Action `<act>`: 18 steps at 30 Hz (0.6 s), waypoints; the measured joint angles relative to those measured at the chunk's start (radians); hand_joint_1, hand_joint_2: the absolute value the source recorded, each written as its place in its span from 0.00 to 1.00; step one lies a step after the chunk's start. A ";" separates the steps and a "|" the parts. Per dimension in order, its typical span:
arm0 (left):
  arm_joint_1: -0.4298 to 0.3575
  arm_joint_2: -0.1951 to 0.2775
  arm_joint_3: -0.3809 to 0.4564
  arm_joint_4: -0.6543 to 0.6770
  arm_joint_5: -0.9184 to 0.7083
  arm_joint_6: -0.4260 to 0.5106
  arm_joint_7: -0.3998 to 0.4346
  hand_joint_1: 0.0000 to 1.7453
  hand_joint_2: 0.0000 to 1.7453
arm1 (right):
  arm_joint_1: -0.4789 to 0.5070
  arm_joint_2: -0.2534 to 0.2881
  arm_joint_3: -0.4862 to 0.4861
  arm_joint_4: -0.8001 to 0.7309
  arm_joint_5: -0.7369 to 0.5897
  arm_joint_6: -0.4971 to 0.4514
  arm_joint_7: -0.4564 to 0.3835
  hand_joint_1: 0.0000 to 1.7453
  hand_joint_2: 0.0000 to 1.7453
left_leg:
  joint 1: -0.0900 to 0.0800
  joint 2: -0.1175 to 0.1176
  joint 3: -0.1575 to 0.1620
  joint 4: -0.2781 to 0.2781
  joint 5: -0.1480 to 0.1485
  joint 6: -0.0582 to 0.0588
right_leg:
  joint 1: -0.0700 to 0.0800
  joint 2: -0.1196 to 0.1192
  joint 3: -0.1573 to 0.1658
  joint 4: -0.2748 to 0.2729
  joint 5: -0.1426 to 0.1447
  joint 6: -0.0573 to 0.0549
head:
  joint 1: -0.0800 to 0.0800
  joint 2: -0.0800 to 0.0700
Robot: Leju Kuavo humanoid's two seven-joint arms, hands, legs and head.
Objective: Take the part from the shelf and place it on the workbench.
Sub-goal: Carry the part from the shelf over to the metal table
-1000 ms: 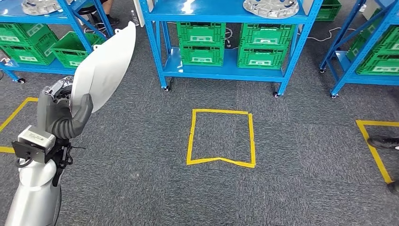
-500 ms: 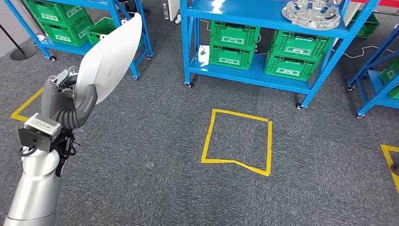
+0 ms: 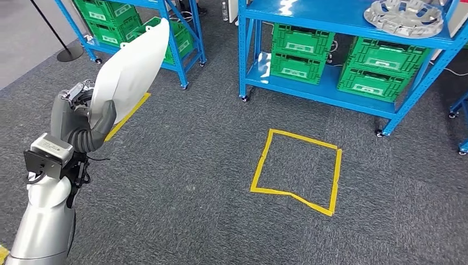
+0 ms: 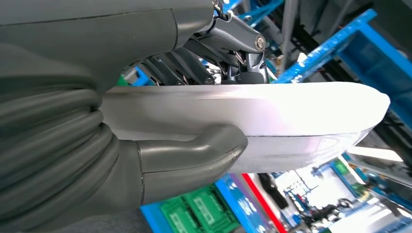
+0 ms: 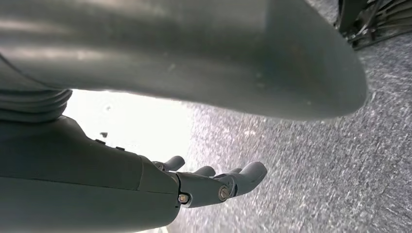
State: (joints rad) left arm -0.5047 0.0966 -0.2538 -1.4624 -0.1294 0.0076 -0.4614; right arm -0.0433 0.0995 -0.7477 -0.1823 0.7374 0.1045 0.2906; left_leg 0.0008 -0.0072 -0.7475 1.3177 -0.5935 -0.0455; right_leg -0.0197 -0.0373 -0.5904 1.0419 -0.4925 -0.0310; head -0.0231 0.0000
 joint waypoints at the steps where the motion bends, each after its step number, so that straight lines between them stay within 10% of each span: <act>1: 0.002 0.003 0.000 0.000 0.000 0.000 0.000 1.00 1.00 | 0.000 0.000 0.000 0.000 0.003 0.000 0.000 0.00 0.00 | 0.002 0.003 0.009 -0.018 0.019 -0.001 | 0.000 -0.010 0.001 0.000 -0.001 0.001 | 0.000 0.000; 5: 0.001 0.017 0.001 0.000 0.000 0.000 0.001 1.00 1.00 | -0.001 0.000 0.000 0.000 0.018 0.003 -0.001 0.00 0.00 | -0.006 0.060 0.144 -0.270 0.122 0.016 | 0.004 -0.046 0.013 0.000 -0.011 0.015 | 0.000 0.000; 8: 0.000 0.025 0.002 0.000 0.000 0.000 0.002 1.00 1.00 | -0.003 0.000 0.001 0.000 0.021 0.003 -0.002 0.00 0.00 | -0.011 0.042 0.151 -0.293 0.128 0.036 | 0.008 -0.071 0.019 -0.004 -0.014 0.032 | 0.001 0.000; 11: -0.005 0.027 0.002 -0.002 0.000 0.000 0.004 1.00 1.00 | -0.006 0.000 0.001 0.000 0.024 0.005 -0.002 0.00 0.00 | -0.006 0.013 0.155 -0.308 0.139 0.056 | 0.002 -0.019 -0.004 0.057 -0.054 0.046 | 0.003 0.000; 14: -0.007 0.023 0.002 0.001 0.000 -0.001 0.004 1.00 1.00 | -0.003 0.000 0.002 0.000 0.025 0.005 -0.003 0.00 0.00 | -0.005 -0.018 0.153 -0.307 0.141 0.063 | 0.003 0.032 -0.100 0.244 -0.131 0.051 | 0.006 0.000; 16: -0.006 0.022 0.002 0.005 -0.001 -0.001 0.004 1.00 1.00 | -0.001 -0.001 0.002 0.000 0.025 0.004 -0.001 0.00 0.00 | -0.006 -0.042 0.152 -0.302 0.140 0.062 | 0.004 0.036 -0.120 0.264 -0.111 0.050 | 0.006 0.000; 18: -0.007 0.022 0.002 0.009 -0.001 -0.001 0.002 1.00 1.00 | -0.001 -0.001 0.002 0.000 0.025 0.004 0.000 0.00 0.00 | -0.004 -0.066 0.150 -0.293 0.136 0.057 | 0.000 0.053 -0.071 0.146 -0.042 0.049 | 0.006 0.000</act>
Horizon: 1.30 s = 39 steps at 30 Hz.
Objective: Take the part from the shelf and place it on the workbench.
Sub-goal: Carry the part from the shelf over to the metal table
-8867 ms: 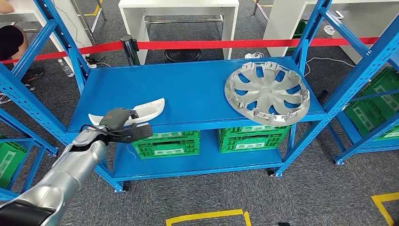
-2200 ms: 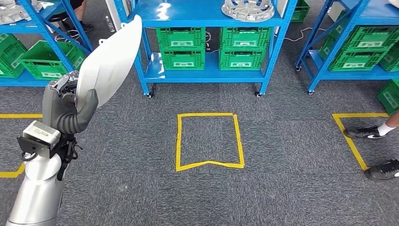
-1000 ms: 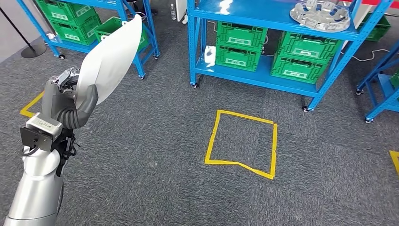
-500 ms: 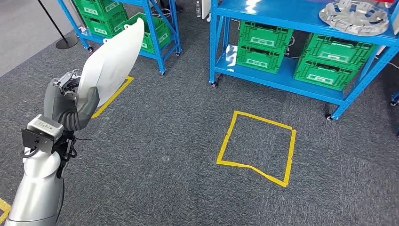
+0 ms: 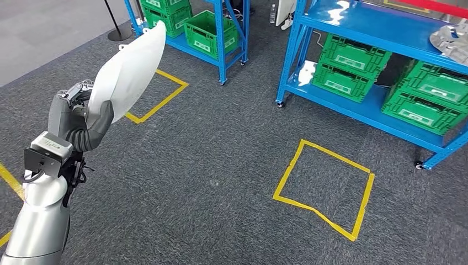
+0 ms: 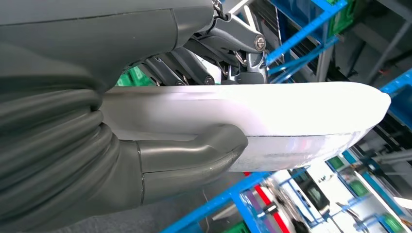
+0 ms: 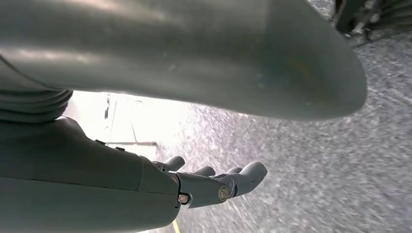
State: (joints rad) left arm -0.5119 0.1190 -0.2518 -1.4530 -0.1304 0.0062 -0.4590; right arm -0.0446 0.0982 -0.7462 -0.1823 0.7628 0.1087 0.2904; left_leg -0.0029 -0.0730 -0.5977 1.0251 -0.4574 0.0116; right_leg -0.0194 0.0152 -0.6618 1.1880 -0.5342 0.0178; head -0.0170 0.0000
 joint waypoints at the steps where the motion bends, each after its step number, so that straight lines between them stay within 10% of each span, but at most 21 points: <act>1: -0.001 0.000 0.000 0.001 0.000 0.000 -0.001 1.00 1.00 | 0.000 0.000 0.000 0.000 0.000 0.000 -0.001 0.00 0.00 | 0.000 -0.011 -0.003 0.006 -0.003 -0.005 | -0.001 0.015 0.028 -0.063 0.023 -0.001 | 0.000 0.000; 6: -0.003 0.006 0.000 0.005 -0.001 0.000 -0.005 1.00 1.00 | -0.003 0.000 0.000 0.000 0.002 0.005 -0.013 0.00 0.00 | 0.001 -0.040 -0.017 0.011 -0.005 -0.035 | 0.000 0.009 0.062 -0.133 0.039 -0.029 | 0.000 0.000; 10: -0.002 0.013 -0.001 0.005 -0.001 0.000 -0.005 1.00 1.00 | -0.002 0.001 0.000 0.000 0.005 0.007 -0.012 0.00 0.00 | 0.001 0.048 -0.098 0.178 -0.093 -0.052 | 0.000 -0.027 0.068 -0.140 0.041 -0.051 | -0.007 0.000; 13: 0.005 0.014 -0.001 0.006 -0.001 0.000 -0.004 1.00 1.00 | 0.003 0.000 0.000 0.000 0.006 0.007 -0.012 0.00 0.00 | 0.006 0.066 -0.151 0.285 -0.119 -0.057 | 0.003 -0.061 0.070 -0.140 0.037 -0.054 | -0.007 0.000; 18: 0.005 0.018 -0.001 0.005 0.001 0.001 -0.005 1.00 1.00 | 0.003 0.000 0.000 0.000 0.008 0.008 -0.012 0.00 0.00 | -0.010 0.125 -0.006 0.014 -0.006 -0.033 | 0.009 -0.109 0.089 -0.140 0.023 -0.040 | -0.007 0.000; 21: 0.006 0.022 -0.001 0.004 0.002 0.002 -0.005 1.00 1.00 | 0.001 0.001 0.000 0.000 0.008 0.008 -0.012 0.00 0.00 | -0.012 0.100 -0.001 -0.003 -0.001 -0.017 | 0.008 -0.127 0.096 -0.144 0.019 -0.023 | -0.006 0.000; 25: 0.003 0.022 -0.001 0.002 0.002 0.002 -0.005 1.00 1.00 | 0.001 0.001 0.000 0.000 0.006 0.007 -0.018 0.00 0.00 | -0.003 0.064 0.004 -0.017 0.011 0.004 | 0.003 -0.032 0.028 0.002 -0.061 -0.007 | -0.005 0.000; 28: 0.006 0.018 -0.002 0.007 0.003 0.002 -0.005 1.00 1.00 | 0.007 -0.002 0.000 0.000 0.004 0.007 -0.017 0.00 0.00 | -0.002 0.029 -0.001 -0.012 0.010 0.005 | 0.002 -0.017 -0.046 0.130 -0.089 -0.002 | -0.003 0.000; 32: 0.005 0.016 -0.002 0.011 0.006 0.002 -0.007 1.00 1.00 | 0.006 -0.002 0.000 0.000 -0.001 0.002 -0.016 0.00 0.00 | 0.003 -0.018 -0.009 0.011 0.001 -0.010 | -0.007 0.024 0.045 -0.078 0.021 0.001 | -0.002 0.000; 36: -0.004 0.012 -0.004 0.014 0.007 0.002 -0.009 1.00 1.00 | 0.003 -0.001 -0.001 0.000 -0.009 -0.004 -0.031 0.00 0.00 | 0.004 -0.052 -0.021 0.010 0.005 -0.037 | -0.003 0.020 0.067 -0.127 0.030 -0.022 | -0.001 0.000; 39: -0.013 0.012 -0.006 0.021 0.009 0.003 -0.009 1.00 1.00 | 0.001 0.001 -0.001 0.000 -0.009 -0.005 -0.027 0.00 0.00 | 0.002 0.001 -0.052 0.067 -0.032 -0.050 | -0.005 -0.008 0.075 -0.139 0.038 -0.043 | -0.005 0.000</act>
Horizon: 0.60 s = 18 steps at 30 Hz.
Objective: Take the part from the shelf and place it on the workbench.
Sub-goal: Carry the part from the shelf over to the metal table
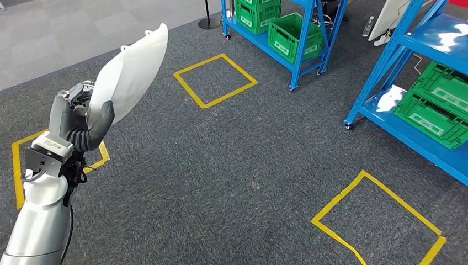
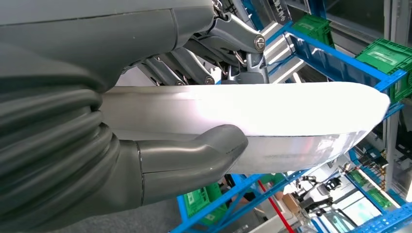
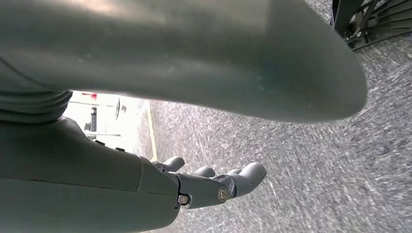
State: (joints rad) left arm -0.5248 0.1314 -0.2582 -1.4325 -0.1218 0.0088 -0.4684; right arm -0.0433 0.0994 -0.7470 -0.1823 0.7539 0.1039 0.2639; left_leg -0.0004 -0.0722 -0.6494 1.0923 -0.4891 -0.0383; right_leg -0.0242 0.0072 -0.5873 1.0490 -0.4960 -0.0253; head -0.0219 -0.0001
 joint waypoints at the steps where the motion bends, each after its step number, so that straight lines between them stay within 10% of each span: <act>1: -0.001 0.000 -0.001 0.002 0.001 0.000 0.000 1.00 1.00 | 0.001 0.000 0.000 0.000 0.000 0.000 0.000 0.00 0.00 | -0.001 0.030 -0.027 0.058 -0.032 -0.003 | 0.002 -0.010 0.001 -0.001 0.000 -0.004 | -0.002 0.000; 3: 0.001 -0.001 -0.004 0.007 0.002 0.000 0.000 1.00 1.00 | 0.004 0.000 0.000 0.000 0.000 -0.001 0.000 0.00 0.00 | 0.003 0.058 -0.088 0.187 -0.089 -0.008 | 0.005 -0.033 0.001 -0.002 -0.002 -0.008 | -0.003 0.000; 5: 0.006 -0.001 -0.005 0.012 0.002 0.000 0.000 1.00 1.00 | 0.005 0.000 -0.001 0.000 0.001 0.000 0.000 0.00 0.00 | 0.005 0.065 -0.098 0.213 -0.083 -0.008 | 0.007 -0.057 0.003 -0.002 -0.004 -0.008 | -0.003 0.000; 9: 0.010 -0.002 -0.005 0.009 -0.001 0.006 0.002 1.00 1.00 | 0.004 0.000 -0.001 0.000 0.007 0.001 -0.001 0.00 0.00 | -0.002 0.123 0.035 -0.026 0.018 0.005 | 0.011 -0.097 0.015 0.000 -0.015 0.004 | -0.003 0.000; 12: 0.017 -0.003 -0.004 0.001 -0.006 0.009 0.004 1.00 1.00 | 0.002 0.001 -0.001 0.000 0.012 0.002 0.000 0.00 0.00 | -0.011 0.113 0.051 -0.062 0.026 0.022 | 0.011 -0.125 0.024 -0.004 -0.020 0.022 | -0.002 0.000; 15: 0.020 -0.005 -0.003 -0.009 -0.010 0.009 0.005 1.00 1.00 | -0.002 0.004 0.000 0.000 0.013 0.003 0.000 0.00 0.00 | -0.005 0.081 0.058 -0.077 0.036 0.041 | 0.005 -0.071 0.007 0.044 -0.053 0.038 | 0.000 0.000; 18: 0.028 -0.010 -0.003 -0.013 -0.017 0.011 0.007 1.00 1.00 | 0.003 0.004 -0.001 0.000 0.016 0.003 -0.003 0.00 0.00 | -0.003 0.048 0.058 -0.078 0.037 0.051 | 0.005 -0.015 -0.089 0.228 -0.131 0.041 | 0.004 0.000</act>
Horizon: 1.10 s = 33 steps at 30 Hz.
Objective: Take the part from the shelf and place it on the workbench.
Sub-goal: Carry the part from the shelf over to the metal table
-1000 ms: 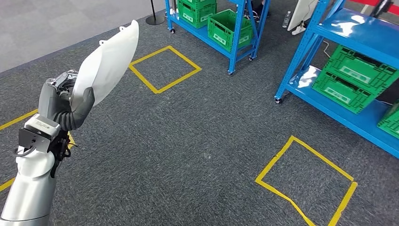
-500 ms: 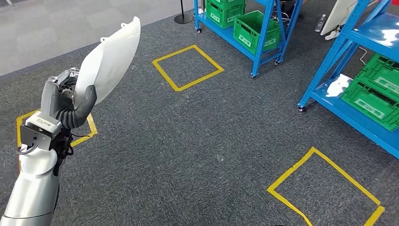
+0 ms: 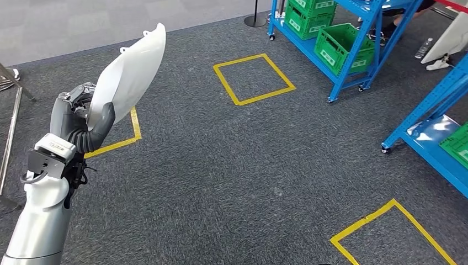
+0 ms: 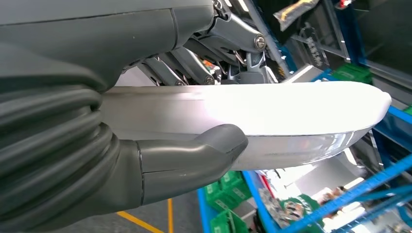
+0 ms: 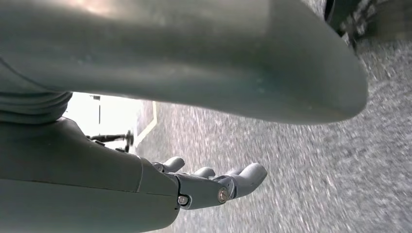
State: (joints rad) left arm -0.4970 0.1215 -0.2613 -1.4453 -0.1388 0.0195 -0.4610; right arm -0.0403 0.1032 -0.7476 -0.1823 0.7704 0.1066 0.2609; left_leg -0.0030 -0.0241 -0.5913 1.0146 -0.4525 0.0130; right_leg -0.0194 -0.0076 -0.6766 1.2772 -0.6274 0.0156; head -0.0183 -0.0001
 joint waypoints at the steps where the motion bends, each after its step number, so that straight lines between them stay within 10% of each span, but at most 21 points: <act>1: 0.005 -0.001 0.000 0.000 -0.003 0.000 0.000 1.00 1.00 | 0.002 0.000 0.000 0.000 0.001 0.000 0.001 0.00 0.00 | 0.000 -0.013 0.000 0.001 -0.001 0.001 | 0.001 0.002 -0.025 0.039 -0.005 0.000 | 0.000 0.000; 6: 0.015 -0.002 0.002 -0.007 -0.020 -0.001 0.001 1.00 1.00 | 0.001 0.000 0.000 0.000 0.008 0.000 -0.001 0.00 0.00 | 0.002 -0.076 -0.005 0.018 -0.008 -0.014 | -0.003 0.047 0.062 -0.185 0.127 -0.006 | 0.001 0.000; 10: 0.022 -0.002 0.009 -0.011 -0.028 -0.004 0.001 1.00 1.00 | -0.003 0.000 0.000 0.000 0.008 0.000 -0.013 0.00 0.00 | 0.006 -0.102 -0.015 0.014 -0.005 -0.041 | 0.002 0.036 0.081 -0.226 0.135 -0.027 | 0.001 0.000; 14: 0.022 -0.005 0.010 -0.011 -0.040 -0.013 0.001 1.00 1.00 | -0.002 0.002 -0.002 0.000 0.001 -0.002 -0.008 0.00 0.00 | 0.004 -0.002 -0.083 0.153 -0.083 -0.058 | 0.004 -0.001 0.091 -0.238 0.139 -0.052 | -0.004 0.000; 17: 0.025 -0.012 0.008 -0.010 -0.049 -0.016 0.002 1.00 1.00 | 0.003 0.002 -0.006 0.000 -0.004 -0.003 -0.007 0.00 0.00 | 0.007 0.015 -0.154 0.295 -0.127 -0.063 | 0.007 -0.035 0.092 -0.238 0.135 -0.056 | -0.004 0.000; 22: 0.013 -0.023 0.002 -0.010 -0.055 -0.021 0.004 1.00 1.00 | 0.003 0.006 -0.008 0.000 0.001 -0.002 -0.007 0.00 0.00 | -0.004 0.084 -0.013 0.031 -0.008 -0.041 | 0.013 -0.084 0.108 -0.237 0.122 -0.043 | -0.004 0.000; 25: 0.007 -0.029 0.001 -0.012 -0.067 -0.020 0.012 1.00 1.00 | 0.002 0.007 -0.008 0.000 0.013 -0.002 -0.007 0.00 0.00 | -0.010 0.068 -0.004 0.009 -0.003 -0.021 | 0.012 -0.107 0.114 -0.237 0.116 -0.027 | -0.003 0.000; 29: 0.002 -0.037 0.000 -0.021 -0.079 -0.016 0.017 1.00 1.00 | 0.002 0.007 -0.008 0.000 0.022 -0.002 -0.010 0.00 0.00 | -0.001 0.026 0.001 -0.004 0.007 -0.001 | 0.005 -0.018 0.061 -0.120 0.050 -0.008 | -0.001 0.000; 31: 0.005 -0.042 0.000 -0.022 -0.082 -0.015 0.018 1.00 1.00 | 0.006 0.006 -0.008 0.000 0.026 -0.002 -0.010 0.00 0.00 | 0.000 0.003 0.000 -0.003 0.007 0.002 | 0.004 0.000 -0.007 0.003 0.007 -0.005 | 0.001 0.000; 33: 0.008 -0.043 0.000 -0.022 -0.086 -0.015 0.020 1.00 1.00 | 0.007 0.005 -0.008 0.000 0.027 -0.002 -0.007 0.00 0.00 | 0.003 -0.023 -0.001 0.002 0.005 0.000 | 0.002 0.002 -0.032 0.029 0.025 -0.002 | 0.001 0.000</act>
State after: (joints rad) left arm -0.4886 0.0785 -0.2617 -1.4675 -0.2246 0.0046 -0.4409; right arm -0.0330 0.1080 -0.7558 -0.1823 0.7978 0.1041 0.2535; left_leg -0.0002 -0.0471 -0.5923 1.0166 -0.4476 0.0130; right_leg -0.0176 -0.0051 -0.7081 1.3062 -0.6027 0.0139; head -0.0174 0.0000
